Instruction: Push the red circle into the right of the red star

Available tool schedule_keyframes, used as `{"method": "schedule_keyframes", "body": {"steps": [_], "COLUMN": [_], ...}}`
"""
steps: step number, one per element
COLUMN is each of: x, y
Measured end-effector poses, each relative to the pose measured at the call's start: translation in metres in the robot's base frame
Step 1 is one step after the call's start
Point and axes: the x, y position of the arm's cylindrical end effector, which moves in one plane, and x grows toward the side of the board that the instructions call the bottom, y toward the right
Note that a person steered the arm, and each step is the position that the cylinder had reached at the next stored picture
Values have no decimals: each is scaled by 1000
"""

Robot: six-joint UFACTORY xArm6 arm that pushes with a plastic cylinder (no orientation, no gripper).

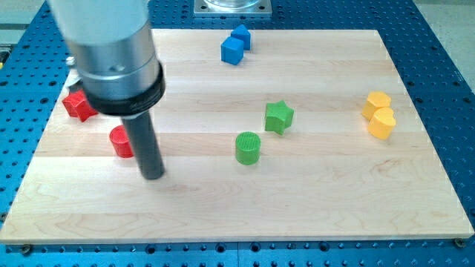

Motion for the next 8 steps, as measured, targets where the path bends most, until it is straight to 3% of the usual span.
{"method": "schedule_keyframes", "body": {"steps": [1,2,3,5,6,8], "x": [1,-19,-22,33,33,-20], "y": [-80,-109,-109,-108,-114,-44]}}
